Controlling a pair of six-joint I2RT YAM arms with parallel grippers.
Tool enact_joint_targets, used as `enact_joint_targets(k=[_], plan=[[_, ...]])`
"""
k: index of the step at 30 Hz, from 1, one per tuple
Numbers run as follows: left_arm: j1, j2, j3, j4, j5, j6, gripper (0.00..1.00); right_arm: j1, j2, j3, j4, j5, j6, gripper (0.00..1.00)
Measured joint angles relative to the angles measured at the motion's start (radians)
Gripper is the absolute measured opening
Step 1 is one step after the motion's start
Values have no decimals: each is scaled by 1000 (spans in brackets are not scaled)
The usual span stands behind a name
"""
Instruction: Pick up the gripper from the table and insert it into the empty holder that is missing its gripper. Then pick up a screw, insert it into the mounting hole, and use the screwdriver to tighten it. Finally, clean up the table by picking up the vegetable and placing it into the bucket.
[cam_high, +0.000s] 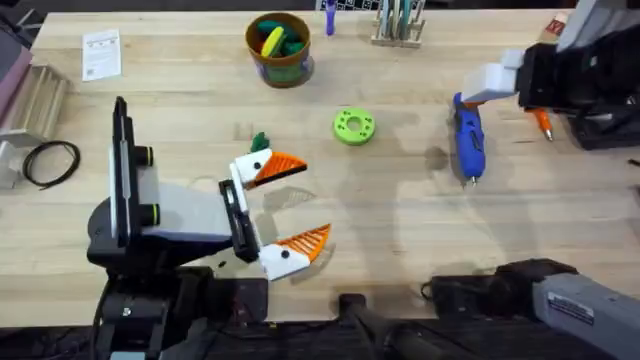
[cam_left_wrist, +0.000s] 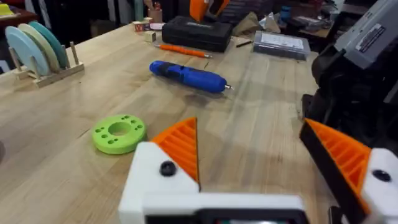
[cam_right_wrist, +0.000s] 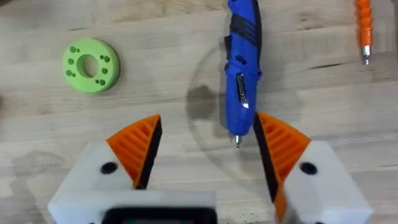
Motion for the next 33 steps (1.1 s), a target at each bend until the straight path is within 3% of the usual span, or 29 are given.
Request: enact_joint_targets(k=[1,2,6,8,18,26,33], plan=[[0,0,0,0,0,0,988,0,0,0,0,0,0,893],[0,0,0,0,0,-2,915,0,0,0,0,0,0,893],[0,0,0,0,0,0,294,0,0,0,0,0,0,894],[0,0,0,0,0,5,37,0,0,0,1,0,0,893],[0,0,0,0,0,4,15,-7,0,0,47,2,0,893],[0,0,0,0,0,4,15,-91,6,0,60,1,-7,895],[0,0,0,0,0,5,15,-114,112,0,116,-25,-71,896]])
